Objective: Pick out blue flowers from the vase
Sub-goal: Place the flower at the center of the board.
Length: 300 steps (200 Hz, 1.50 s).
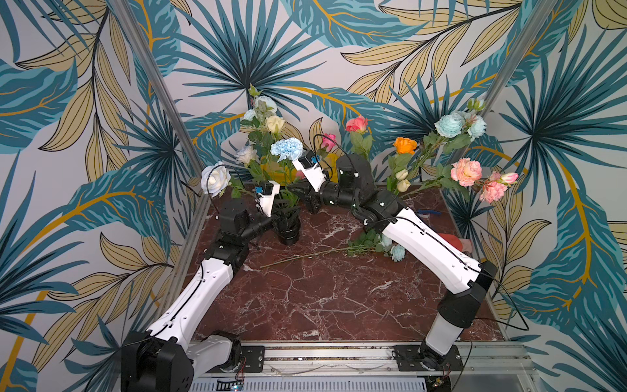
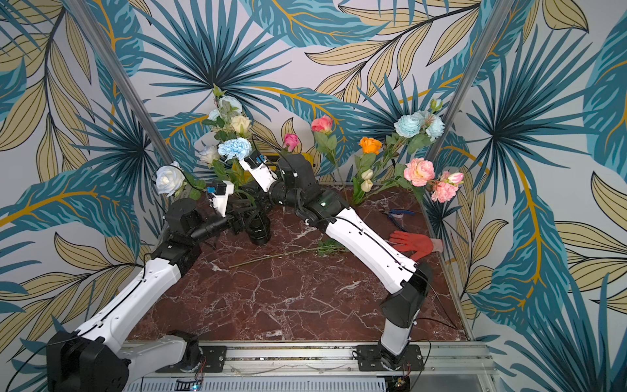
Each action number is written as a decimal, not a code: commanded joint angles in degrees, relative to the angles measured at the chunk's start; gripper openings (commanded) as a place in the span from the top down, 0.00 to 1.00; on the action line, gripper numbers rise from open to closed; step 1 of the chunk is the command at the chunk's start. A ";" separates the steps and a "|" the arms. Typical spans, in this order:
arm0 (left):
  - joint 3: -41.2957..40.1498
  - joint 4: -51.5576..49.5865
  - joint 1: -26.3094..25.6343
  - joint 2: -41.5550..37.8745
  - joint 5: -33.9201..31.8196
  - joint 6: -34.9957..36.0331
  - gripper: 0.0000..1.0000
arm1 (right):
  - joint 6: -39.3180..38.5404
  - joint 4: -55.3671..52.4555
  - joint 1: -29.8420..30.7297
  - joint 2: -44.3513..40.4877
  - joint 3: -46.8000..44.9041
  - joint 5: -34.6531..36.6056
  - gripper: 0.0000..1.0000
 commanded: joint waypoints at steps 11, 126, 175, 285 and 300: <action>2.82 0.59 -1.02 1.14 1.82 -0.02 0.68 | 1.58 3.17 0.47 -3.12 -2.73 -0.08 0.91; -1.13 0.08 -2.50 -2.33 -4.05 2.67 1.00 | 2.39 6.65 0.44 -18.08 -23.56 16.75 0.41; 0.90 -14.95 -9.06 -0.43 -13.96 14.63 1.00 | 3.57 2.79 0.27 -32.63 -33.73 28.42 0.39; 7.69 -36.78 -28.40 17.48 -39.54 33.76 1.00 | 16.54 -2.86 -14.28 -51.34 -46.97 31.51 0.39; 8.38 -36.90 -31.05 20.72 -43.73 36.12 1.00 | 16.37 -3.28 -14.58 -51.45 -47.01 30.95 0.39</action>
